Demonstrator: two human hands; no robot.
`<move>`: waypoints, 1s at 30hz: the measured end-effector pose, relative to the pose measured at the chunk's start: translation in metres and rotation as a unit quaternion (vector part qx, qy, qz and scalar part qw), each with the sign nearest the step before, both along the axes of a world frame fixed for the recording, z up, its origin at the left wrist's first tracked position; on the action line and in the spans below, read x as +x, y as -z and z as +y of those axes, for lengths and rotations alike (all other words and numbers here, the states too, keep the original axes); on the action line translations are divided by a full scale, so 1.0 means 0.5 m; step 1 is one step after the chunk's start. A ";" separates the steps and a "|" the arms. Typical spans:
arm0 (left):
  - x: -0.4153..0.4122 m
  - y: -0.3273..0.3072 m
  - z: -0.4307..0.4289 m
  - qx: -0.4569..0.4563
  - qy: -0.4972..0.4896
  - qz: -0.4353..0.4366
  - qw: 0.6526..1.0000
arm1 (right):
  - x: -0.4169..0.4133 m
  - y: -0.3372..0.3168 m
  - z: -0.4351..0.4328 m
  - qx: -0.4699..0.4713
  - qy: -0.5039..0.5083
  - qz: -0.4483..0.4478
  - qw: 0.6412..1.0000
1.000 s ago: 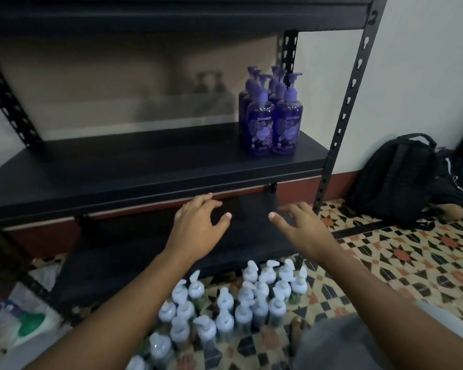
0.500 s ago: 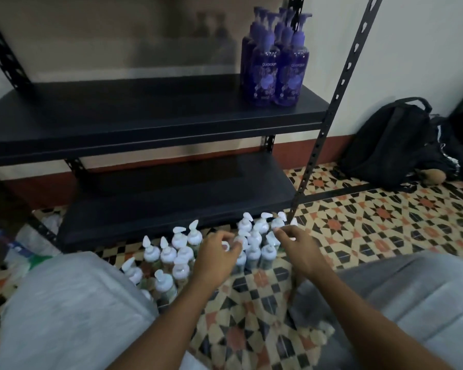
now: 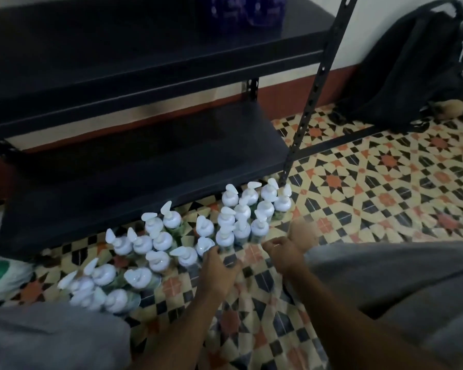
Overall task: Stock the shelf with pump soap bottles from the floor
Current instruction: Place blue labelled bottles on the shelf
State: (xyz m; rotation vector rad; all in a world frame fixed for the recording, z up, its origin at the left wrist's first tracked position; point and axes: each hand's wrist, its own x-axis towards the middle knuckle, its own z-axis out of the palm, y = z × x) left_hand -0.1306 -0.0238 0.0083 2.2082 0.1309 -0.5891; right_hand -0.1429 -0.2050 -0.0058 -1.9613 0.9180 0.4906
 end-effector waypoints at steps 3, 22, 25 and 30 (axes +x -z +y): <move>0.042 0.075 -0.013 0.007 -0.002 -0.011 1.000 | 0.033 0.047 -0.011 0.024 0.052 -0.014 0.998; 0.103 0.198 -0.055 0.086 0.011 -0.114 0.990 | 0.107 0.160 -0.050 -0.082 -0.079 -0.067 0.991; 0.072 0.154 -0.048 0.049 0.044 -0.104 0.992 | 0.086 0.115 -0.048 -0.100 -0.047 -0.055 0.992; 0.047 0.017 -0.025 0.000 0.051 -0.120 0.991 | 0.068 0.006 -0.051 -0.122 -0.004 -0.090 0.988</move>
